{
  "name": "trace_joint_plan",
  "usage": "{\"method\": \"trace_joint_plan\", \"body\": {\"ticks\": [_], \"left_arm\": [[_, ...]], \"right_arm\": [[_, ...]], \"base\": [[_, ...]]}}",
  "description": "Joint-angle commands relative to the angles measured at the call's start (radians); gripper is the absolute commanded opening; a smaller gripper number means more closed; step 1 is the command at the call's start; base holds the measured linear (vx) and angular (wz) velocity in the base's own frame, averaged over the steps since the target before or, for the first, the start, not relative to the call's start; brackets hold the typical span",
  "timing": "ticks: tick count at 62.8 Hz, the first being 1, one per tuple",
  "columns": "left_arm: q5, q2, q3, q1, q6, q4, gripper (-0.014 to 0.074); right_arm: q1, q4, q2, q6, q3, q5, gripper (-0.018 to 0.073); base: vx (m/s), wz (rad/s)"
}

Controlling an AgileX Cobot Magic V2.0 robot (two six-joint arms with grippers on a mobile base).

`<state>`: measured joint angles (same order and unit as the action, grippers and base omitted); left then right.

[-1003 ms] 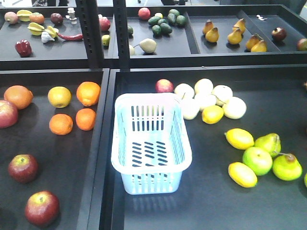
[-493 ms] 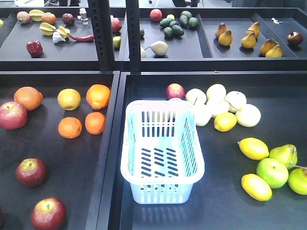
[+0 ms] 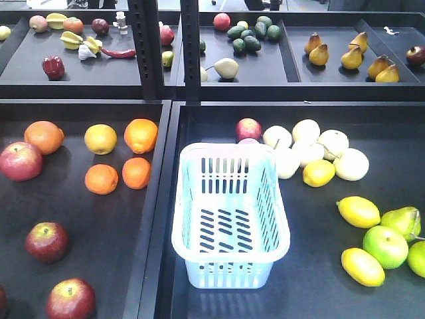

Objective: Pick three apples into basket with both arms

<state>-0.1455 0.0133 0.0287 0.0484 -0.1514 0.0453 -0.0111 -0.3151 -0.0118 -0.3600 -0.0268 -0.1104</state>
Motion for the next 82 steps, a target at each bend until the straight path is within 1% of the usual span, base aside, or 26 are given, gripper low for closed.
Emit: {"method": "trace_joint_plan", "body": {"ticks": [1, 60, 63, 66, 69, 70, 71, 75, 79, 82], "left_arm": [[0.080, 0.012, -0.025, 0.001, -0.005, 0.001, -0.0006], [0.086, 0.012, -0.026, 0.001, -0.004, 0.001, -0.0006], [0.092, 0.012, -0.026, 0.001, -0.029, -0.022, -0.0006], [0.098, 0.012, -0.026, 0.001, -0.077, -0.063, -0.0006], [0.105, 0.012, -0.026, 0.001, -0.142, -0.112, -0.0006], [0.107, 0.012, -0.026, 0.001, -0.190, -0.139, -0.0006], [0.108, 0.012, -0.026, 0.001, -0.214, -0.166, -0.0006], [0.106, 0.012, -0.026, 0.001, -0.302, -0.223, -0.0006], [0.104, 0.012, -0.026, 0.001, -0.338, -0.240, -0.0006], [0.105, 0.012, -0.026, 0.001, -0.347, -0.243, -0.0006]], "right_arm": [[0.002, -0.012, -0.012, 0.009, -0.014, 0.072, -0.0005], [0.002, -0.012, -0.012, 0.009, -0.014, 0.072, -0.0005], [0.002, -0.012, -0.012, 0.009, -0.014, 0.072, -0.0005], [0.002, -0.012, -0.012, 0.009, -0.014, 0.072, -0.0005], [0.002, -0.012, -0.012, 0.009, -0.014, 0.072, -0.0005], [0.002, -0.012, -0.012, 0.009, -0.014, 0.072, -0.0005], [0.002, -0.012, -0.012, 0.009, -0.014, 0.072, -0.0005], [0.002, -0.012, -0.012, 0.009, -0.014, 0.072, -0.0005], [0.002, -0.012, -0.012, 0.009, -0.014, 0.072, -0.0005], [0.002, -0.012, -0.012, 0.009, -0.014, 0.072, -0.0005]], "base": [[0.02, 0.03], [0.00, 0.00], [0.00, 0.00], [0.00, 0.00], [0.00, 0.00], [0.00, 0.00], [0.00, 0.00], [0.00, 0.00], [0.00, 0.00], [0.00, 0.00]]}}
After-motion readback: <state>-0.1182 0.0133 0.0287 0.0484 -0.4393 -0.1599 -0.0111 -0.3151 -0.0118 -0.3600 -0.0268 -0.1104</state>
